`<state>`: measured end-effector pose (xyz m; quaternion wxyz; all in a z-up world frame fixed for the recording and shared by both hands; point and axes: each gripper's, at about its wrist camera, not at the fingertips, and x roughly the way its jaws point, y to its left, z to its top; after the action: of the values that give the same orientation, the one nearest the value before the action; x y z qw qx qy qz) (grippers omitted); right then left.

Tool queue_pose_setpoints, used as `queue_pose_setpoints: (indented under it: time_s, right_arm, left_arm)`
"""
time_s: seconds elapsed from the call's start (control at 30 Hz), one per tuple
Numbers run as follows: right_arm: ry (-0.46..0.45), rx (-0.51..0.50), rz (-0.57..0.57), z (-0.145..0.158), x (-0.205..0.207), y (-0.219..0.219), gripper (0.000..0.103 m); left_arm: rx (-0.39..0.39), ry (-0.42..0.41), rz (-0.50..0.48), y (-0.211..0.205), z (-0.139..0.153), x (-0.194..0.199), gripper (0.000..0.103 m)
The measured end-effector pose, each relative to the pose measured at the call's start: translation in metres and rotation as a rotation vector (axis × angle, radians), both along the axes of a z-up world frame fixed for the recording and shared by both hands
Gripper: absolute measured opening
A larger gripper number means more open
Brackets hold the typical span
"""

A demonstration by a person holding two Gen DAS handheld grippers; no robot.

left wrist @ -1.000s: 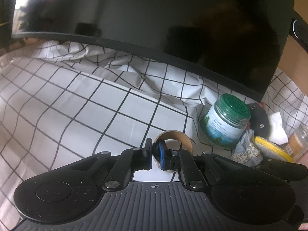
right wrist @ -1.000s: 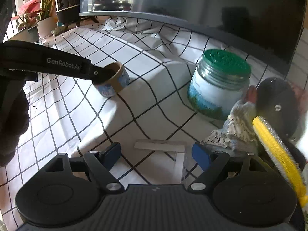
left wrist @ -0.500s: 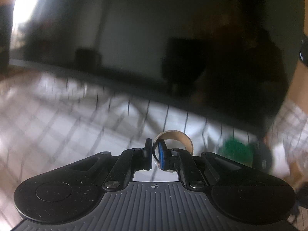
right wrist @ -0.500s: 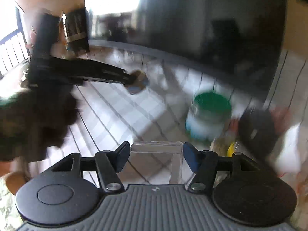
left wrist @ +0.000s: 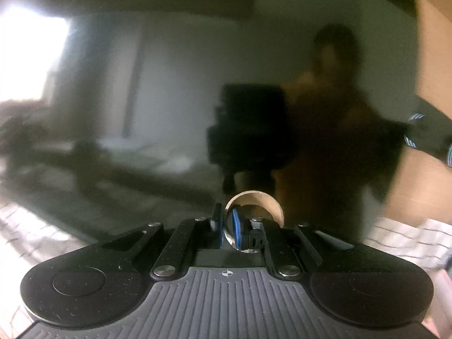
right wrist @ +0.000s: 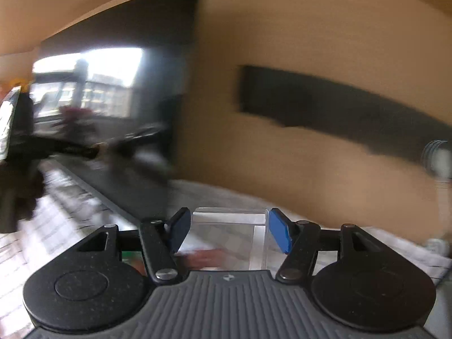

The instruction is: Organize soft objects

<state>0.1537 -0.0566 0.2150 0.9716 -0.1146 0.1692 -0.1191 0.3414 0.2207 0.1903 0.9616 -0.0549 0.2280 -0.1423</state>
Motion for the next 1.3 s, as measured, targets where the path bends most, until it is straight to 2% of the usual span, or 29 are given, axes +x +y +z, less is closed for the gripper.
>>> queue_pose_setpoints:
  time_s: [0.1, 0.3, 0.43, 0.6, 0.67, 0.7, 0.73, 0.8, 0.9, 0.97, 1.17, 1.3]
  right_arm:
    - [-0.029, -0.017, -0.081, 0.008, -0.024, -0.033, 0.062]
    - [-0.045, -0.014, -0.211, 0.008, -0.067, -0.099, 0.062]
    - [-0.025, 0.022, -0.262, -0.008, -0.083, -0.141, 0.062]
    - [0.018, 0.075, -0.285, -0.035, -0.081, -0.171, 0.062]
    - [0.041, 0.094, -0.277, -0.047, -0.081, -0.178, 0.063]
    - [0.059, 0.098, -0.278, -0.053, -0.082, -0.178, 0.071]
    - [0.071, 0.098, -0.287, -0.060, -0.084, -0.179, 0.083]
    - [0.080, 0.094, -0.291, -0.072, -0.087, -0.183, 0.087]
    - [0.114, 0.088, -0.281, -0.085, -0.094, -0.181, 0.087]
    - [0.129, 0.090, -0.279, -0.092, -0.098, -0.179, 0.087]
    - [0.121, 0.124, -0.259, -0.096, -0.107, -0.162, 0.087]
    - [0.117, 0.127, -0.217, -0.096, -0.103, -0.135, 0.087]
  left_arm:
    - [-0.010, 0.012, -0.079, -0.042, 0.008, -0.011, 0.010]
    - [-0.044, 0.062, -0.309, -0.150, 0.010, -0.034, 0.010]
    - [-0.034, 0.106, -0.467, -0.231, 0.005, -0.059, 0.010]
    - [-0.006, 0.144, -0.597, -0.322, -0.001, -0.071, 0.011]
    - [-0.059, 0.194, -0.638, -0.345, -0.010, -0.072, 0.011]
    - [-0.070, 0.241, -0.646, -0.351, -0.016, -0.073, 0.014]
    - [-0.039, 0.297, -0.644, -0.365, -0.023, -0.068, 0.014]
    - [0.058, 0.334, -0.634, -0.386, -0.041, -0.069, 0.015]
    - [0.151, 0.283, -0.629, -0.392, -0.060, -0.083, 0.015]
    - [0.173, 0.258, -0.619, -0.385, -0.064, -0.093, 0.015]
    - [0.140, 0.140, -0.582, -0.322, -0.052, -0.119, 0.015]
    - [0.112, 0.131, -0.436, -0.246, -0.062, -0.132, 0.015]
